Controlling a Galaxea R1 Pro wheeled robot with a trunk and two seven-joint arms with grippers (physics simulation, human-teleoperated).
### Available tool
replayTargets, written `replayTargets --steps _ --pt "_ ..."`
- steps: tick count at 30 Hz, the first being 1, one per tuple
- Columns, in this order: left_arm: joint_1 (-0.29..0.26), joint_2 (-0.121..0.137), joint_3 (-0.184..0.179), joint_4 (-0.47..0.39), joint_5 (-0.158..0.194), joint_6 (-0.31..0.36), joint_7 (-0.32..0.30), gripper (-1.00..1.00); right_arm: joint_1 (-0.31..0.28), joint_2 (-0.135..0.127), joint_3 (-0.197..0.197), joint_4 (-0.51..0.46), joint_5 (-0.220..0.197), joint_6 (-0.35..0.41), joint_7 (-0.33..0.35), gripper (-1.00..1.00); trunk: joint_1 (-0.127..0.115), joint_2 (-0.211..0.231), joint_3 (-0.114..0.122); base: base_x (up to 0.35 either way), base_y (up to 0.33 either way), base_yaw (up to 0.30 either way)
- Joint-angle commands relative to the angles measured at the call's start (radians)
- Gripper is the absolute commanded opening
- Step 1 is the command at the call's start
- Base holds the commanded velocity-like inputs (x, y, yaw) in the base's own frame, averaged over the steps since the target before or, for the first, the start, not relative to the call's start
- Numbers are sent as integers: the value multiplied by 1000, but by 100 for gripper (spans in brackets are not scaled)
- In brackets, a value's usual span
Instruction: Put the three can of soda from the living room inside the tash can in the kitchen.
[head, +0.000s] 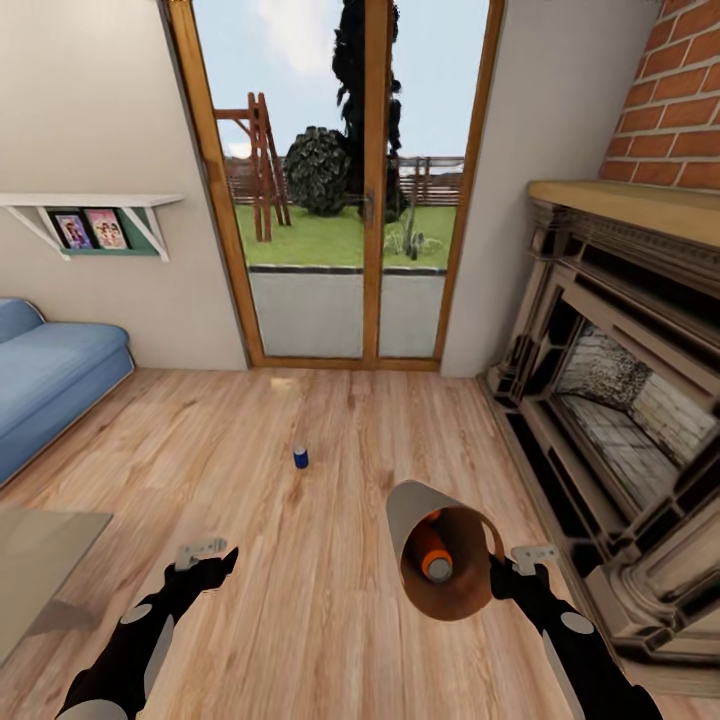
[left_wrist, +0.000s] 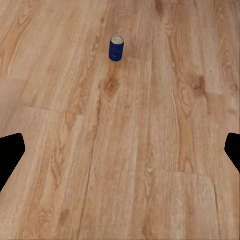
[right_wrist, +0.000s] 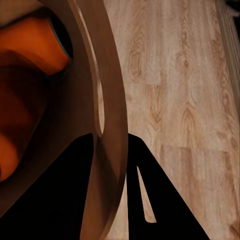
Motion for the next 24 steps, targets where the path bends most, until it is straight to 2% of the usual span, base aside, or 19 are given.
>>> replayTargets --steps 1,24 --pt "0 0 0 0 0 0 0 100 0 0 0 -2 -8 1 7 -100 0 0 2 325 0 0" --pt "-1 0 -1 0 0 0 5 100 0 5 1 -2 -7 1 7 -100 0 0 33 327 0 0"
